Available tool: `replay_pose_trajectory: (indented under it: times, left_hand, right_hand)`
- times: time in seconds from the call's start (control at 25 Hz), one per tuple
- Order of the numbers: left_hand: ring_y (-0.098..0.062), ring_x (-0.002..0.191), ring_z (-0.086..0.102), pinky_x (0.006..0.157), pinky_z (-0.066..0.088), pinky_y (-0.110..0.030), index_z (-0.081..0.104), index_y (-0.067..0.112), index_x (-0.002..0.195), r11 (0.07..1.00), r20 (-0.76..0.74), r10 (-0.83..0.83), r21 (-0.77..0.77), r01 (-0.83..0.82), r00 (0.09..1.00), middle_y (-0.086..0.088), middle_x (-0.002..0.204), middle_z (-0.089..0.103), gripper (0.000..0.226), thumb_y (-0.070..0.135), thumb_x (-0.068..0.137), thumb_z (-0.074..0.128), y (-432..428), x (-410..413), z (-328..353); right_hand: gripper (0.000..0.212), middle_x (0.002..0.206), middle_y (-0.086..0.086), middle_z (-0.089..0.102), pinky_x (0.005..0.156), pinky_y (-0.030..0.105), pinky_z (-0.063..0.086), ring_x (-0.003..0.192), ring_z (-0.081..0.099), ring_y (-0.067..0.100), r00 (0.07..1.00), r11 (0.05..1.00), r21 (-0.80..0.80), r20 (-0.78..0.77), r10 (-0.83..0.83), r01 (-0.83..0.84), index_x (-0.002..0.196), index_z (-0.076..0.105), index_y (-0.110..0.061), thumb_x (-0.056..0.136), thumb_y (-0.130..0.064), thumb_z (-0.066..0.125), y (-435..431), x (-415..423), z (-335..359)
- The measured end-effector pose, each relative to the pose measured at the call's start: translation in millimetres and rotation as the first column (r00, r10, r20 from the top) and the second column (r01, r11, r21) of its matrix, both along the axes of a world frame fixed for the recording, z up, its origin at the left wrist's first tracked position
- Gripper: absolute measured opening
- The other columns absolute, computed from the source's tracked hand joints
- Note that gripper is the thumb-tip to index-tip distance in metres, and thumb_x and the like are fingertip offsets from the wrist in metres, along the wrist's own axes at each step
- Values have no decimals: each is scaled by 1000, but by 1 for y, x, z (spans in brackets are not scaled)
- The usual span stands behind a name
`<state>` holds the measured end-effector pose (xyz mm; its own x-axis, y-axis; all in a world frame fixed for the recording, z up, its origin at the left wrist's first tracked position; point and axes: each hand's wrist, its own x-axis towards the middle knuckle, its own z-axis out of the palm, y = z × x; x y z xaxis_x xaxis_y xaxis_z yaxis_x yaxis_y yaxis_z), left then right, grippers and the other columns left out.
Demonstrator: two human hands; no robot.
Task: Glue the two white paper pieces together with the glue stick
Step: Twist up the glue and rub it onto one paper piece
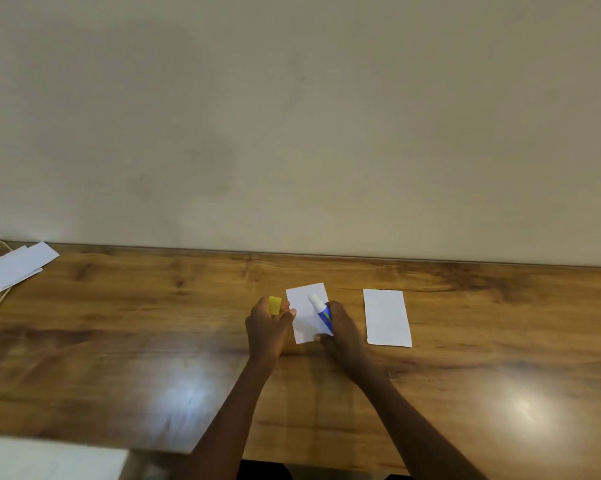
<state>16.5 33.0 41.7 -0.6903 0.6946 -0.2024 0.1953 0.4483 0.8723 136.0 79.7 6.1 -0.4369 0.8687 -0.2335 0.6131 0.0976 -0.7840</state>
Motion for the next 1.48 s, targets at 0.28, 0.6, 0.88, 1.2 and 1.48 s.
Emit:
replay_pose_trajectory:
  times: [0.28, 0.6, 0.88, 1.2, 1.48]
  left_hand:
    - [-40, 133, 27, 111, 13, -51, 29, 3, 135, 989, -292, -92, -141, 53, 952, -20, 142, 36, 65, 22, 79, 58, -16, 23, -51]
    - [-30, 139, 21, 108, -8, -48, 10, 9, 138, 986, -498, -72, -164, -12, 864, -16, 148, 30, 93, 61, 69, 43, -22, 24, -70]
    - [-35, 136, 26, 103, 0, -58, 27, 12, 127, 960, -607, -168, -279, -10, 776, -15, 146, 35, 79, 60, 67, 45, -16, 23, -82]
    - [-38, 132, 34, 101, 10, -65, 39, 15, 115, 940, -653, -224, -340, -15, 724, -18, 142, 41, 66, 61, 68, 36, -15, 21, -83]
    - [-37, 134, 30, 102, 10, -65, 37, 16, 117, 937, -639, -230, -349, -11, 734, -17, 144, 37, 63, 59, 70, 36, -16, 21, -81]
  right_hand:
    - [72, 140, 12, 38, 103, 32, 37, 124, 39, 25, 949, 963, -104, 174, 262, -247, 133, 24, -10, 75, -5, 66, 32, 38, 15]
    - [22, 80, -4, 52, 59, 13, 40, 69, 52, 12, 968, 1000, 14, -250, 0, 4, 90, 44, -25, 79, -42, 51, 21, 10, 16]
    - [38, 88, 7, 57, 44, 11, 47, 47, 59, 6, 746, 958, -280, -625, -229, 60, 106, 46, -20, 76, -43, 54, 32, -19, -5]
    - [38, 107, -7, 61, 72, 17, 54, 93, 64, 14, 624, 911, -401, -737, -260, -94, 103, 56, -31, 68, -38, 68, 39, -12, -7]
    - [12, 44, -16, 56, 48, 8, 42, 43, 52, 0, 801, 958, -252, -541, -258, 138, 77, 52, -19, 83, -10, 56, 25, -20, -20]
